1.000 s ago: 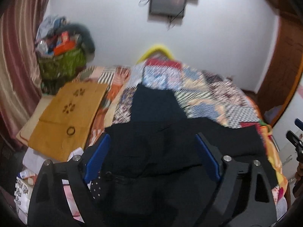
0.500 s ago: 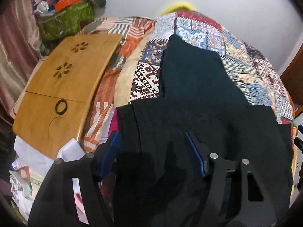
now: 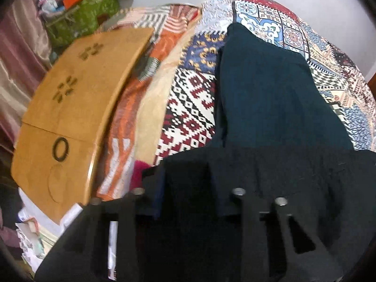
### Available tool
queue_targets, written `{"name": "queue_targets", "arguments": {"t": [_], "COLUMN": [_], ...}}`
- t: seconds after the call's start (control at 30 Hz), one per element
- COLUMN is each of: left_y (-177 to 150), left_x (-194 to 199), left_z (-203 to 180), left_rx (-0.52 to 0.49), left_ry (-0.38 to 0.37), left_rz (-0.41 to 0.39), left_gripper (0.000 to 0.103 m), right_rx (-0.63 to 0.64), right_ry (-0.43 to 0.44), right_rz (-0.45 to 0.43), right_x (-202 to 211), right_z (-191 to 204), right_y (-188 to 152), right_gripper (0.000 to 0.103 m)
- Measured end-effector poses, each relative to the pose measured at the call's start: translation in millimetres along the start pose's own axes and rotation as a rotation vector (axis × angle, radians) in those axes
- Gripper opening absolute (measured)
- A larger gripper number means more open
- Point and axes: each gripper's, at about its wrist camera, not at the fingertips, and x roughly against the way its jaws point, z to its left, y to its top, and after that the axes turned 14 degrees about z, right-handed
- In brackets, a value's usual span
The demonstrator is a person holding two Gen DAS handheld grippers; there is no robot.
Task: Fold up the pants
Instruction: 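Lower both grippers onto the black pants waistband and close them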
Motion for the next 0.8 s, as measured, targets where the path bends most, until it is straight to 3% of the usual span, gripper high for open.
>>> {"name": "queue_targets", "arguments": {"t": [0.07,0.13,0.23,0.3,0.37,0.6,0.8], "left_y": [-5.9,-11.3,-17.3,-20.4,-25.3,-37.5,-74.9], "left_x": [7.2,13.7,20.6,29.7,42.6,98.2,142.4], "left_z": [-2.7,-7.8,-13.2,-14.6,-14.0,-13.2,-10.1], "left_rx": [-0.007,-0.023,-0.045,-0.048,-0.046,-0.095,-0.122], "left_ry": [-0.001,0.024,0.031,0.032,0.02,-0.023,-0.047], "left_rz": [-0.027,-0.047,-0.058,-0.073,-0.1,-0.169,-0.219], "left_gripper": [0.016,0.01,0.007,0.006,0.006,0.005,0.005], "right_rx": [-0.014,-0.006,0.029,0.044,0.08,0.037,-0.002], "right_ry": [-0.018,-0.045,-0.055,-0.066,-0.097,-0.115,-0.083], "right_rz": [0.002,-0.011,-0.021,-0.014,0.007,-0.059,-0.142], "right_x": [-3.6,-4.1,-1.2,0.5,2.9,39.7,91.9], "right_z": [2.5,8.4,18.3,24.2,32.1,33.6,43.3], "right_y": [1.1,0.6,-1.5,-1.2,0.3,-5.7,-31.8], "right_gripper": [0.085,0.074,0.048,0.024,0.006,0.005,0.005]}}
